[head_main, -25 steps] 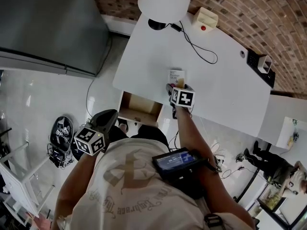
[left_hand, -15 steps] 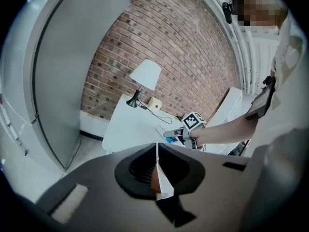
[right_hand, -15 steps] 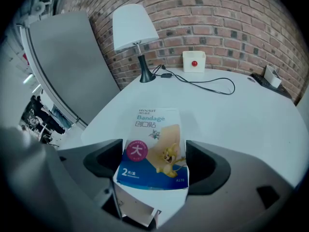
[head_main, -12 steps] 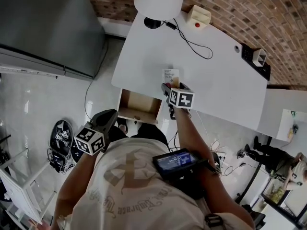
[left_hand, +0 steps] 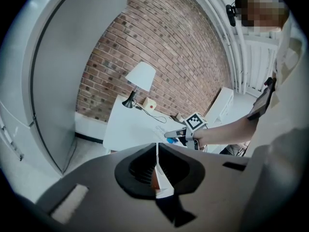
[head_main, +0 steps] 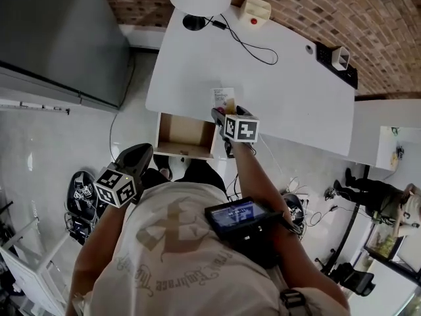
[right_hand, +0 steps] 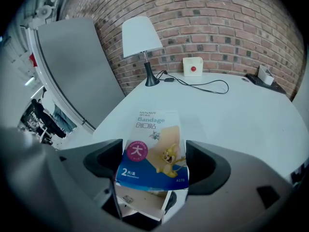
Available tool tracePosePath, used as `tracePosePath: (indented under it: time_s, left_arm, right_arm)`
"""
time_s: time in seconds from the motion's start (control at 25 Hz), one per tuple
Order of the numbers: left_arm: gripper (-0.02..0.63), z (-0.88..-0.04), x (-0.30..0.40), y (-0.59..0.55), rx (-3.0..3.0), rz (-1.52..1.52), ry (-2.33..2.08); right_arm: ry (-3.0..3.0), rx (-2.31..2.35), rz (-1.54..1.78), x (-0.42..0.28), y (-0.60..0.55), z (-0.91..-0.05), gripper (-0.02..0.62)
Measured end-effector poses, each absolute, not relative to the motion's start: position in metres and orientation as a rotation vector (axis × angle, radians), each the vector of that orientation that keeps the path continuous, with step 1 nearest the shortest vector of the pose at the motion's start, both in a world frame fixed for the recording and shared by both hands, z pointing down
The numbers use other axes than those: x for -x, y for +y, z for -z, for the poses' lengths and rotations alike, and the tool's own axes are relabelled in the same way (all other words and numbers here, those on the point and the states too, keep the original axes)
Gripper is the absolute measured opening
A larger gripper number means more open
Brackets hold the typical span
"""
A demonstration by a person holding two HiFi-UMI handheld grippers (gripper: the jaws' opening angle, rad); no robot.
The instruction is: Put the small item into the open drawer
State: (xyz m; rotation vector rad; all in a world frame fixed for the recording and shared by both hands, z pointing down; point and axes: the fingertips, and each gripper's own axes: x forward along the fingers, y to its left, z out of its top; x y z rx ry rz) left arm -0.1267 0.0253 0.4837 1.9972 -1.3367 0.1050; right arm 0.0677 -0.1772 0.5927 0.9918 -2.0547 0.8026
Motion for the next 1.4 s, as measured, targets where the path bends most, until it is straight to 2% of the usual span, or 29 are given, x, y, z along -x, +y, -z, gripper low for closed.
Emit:
tracePosePath:
  time_s: [0.56,0.92,1.4]
  left_arm:
    - [0.015,-0.483,0.148,0.061,-2.029,-0.105,-1.299]
    - [0.015,-0.487,0.139,0.079,-1.904,-0.049,-1.422]
    - [0.015,-0.526,0.125,0.142,-1.576,0.018,-1.625]
  right_arm:
    - [-2.112,-0.943,-0.851,-0.042,-0.113,-0.587,0.36]
    - [-2.198,-0.581,-0.842,0.003,-0.067,-0.599,0.36]
    - [-2.165,-0.186,-0.788,0.053,-0.025,-0.668,0.36]
